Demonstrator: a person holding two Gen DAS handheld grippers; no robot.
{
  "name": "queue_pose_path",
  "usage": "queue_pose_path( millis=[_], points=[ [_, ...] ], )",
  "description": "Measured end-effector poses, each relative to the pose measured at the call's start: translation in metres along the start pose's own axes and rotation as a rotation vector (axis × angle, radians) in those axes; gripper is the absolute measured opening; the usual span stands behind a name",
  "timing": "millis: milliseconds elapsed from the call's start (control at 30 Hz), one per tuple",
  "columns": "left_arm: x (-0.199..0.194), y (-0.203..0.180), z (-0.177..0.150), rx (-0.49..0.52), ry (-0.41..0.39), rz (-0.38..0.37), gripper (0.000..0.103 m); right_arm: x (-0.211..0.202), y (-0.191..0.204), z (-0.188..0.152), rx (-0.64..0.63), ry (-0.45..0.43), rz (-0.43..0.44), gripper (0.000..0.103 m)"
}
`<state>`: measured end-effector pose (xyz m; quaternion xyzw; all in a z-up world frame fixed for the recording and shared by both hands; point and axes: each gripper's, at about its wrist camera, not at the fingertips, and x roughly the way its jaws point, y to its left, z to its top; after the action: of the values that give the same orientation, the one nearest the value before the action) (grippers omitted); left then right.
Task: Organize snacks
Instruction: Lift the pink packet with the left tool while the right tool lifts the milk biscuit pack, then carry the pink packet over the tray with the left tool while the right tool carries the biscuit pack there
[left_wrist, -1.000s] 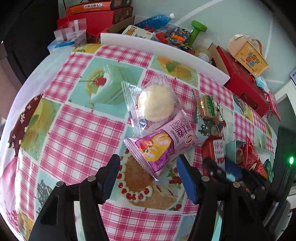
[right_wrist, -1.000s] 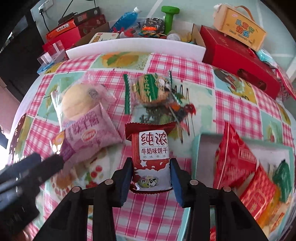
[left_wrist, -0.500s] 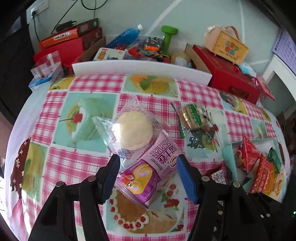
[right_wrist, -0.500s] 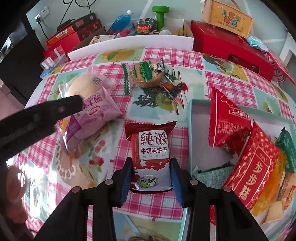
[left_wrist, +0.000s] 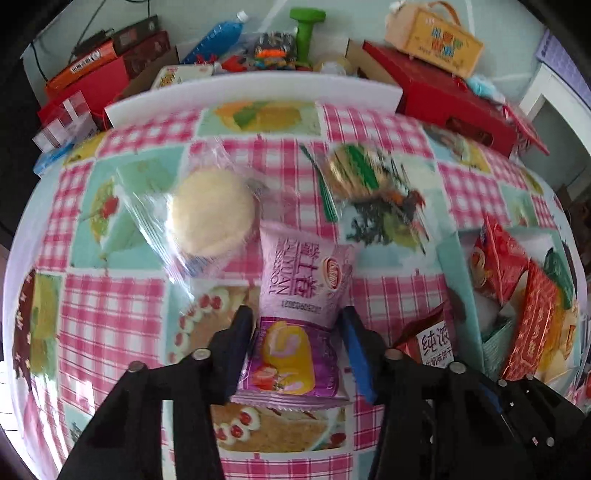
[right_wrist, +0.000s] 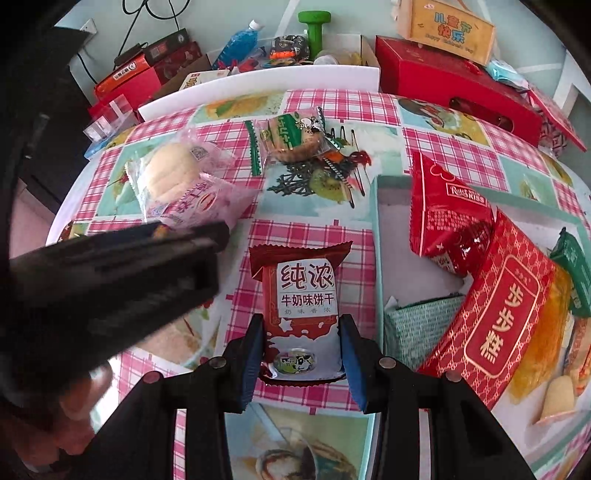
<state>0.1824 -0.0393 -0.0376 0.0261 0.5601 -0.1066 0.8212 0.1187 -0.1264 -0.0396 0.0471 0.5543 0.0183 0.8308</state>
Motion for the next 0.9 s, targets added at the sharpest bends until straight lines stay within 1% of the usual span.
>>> queue_pose_path(
  millis=[133,233,300,367,500,567,633,733,900],
  points=[
    [-0.002,0.001,-0.003,-0.021,-0.019,0.002,0.041,-0.002,0.000,-0.005,0.007,0.000,0.003,0.042],
    [-0.007,0.005,-0.008,-0.050,-0.024,-0.001,0.039,-0.003,0.001,-0.006,0.015,-0.001,0.009,0.042],
    [-0.015,0.010,-0.013,-0.070,-0.042,-0.005,0.039,-0.007,0.001,-0.008,0.018,-0.008,0.015,0.042],
    [-0.027,0.014,-0.015,-0.092,-0.065,-0.014,0.039,-0.011,0.000,-0.010,0.027,-0.016,0.022,0.042],
    [-0.053,0.011,-0.018,-0.103,-0.127,-0.021,0.038,-0.027,-0.009,-0.013,0.063,-0.057,0.031,0.042],
    [-0.063,0.007,-0.019,-0.104,-0.150,-0.031,0.038,-0.040,-0.014,-0.017,0.084,-0.085,0.053,0.042],
    [-0.073,0.001,-0.020,-0.099,-0.167,-0.057,0.038,-0.052,-0.019,-0.021,0.096,-0.113,0.055,0.042],
    [-0.084,-0.011,-0.023,-0.079,-0.178,-0.076,0.038,-0.067,-0.026,-0.026,0.116,-0.142,0.068,0.042],
    [-0.094,-0.036,-0.018,-0.048,-0.199,-0.100,0.038,-0.090,-0.042,-0.028,0.152,-0.190,0.060,0.042]
  ],
)
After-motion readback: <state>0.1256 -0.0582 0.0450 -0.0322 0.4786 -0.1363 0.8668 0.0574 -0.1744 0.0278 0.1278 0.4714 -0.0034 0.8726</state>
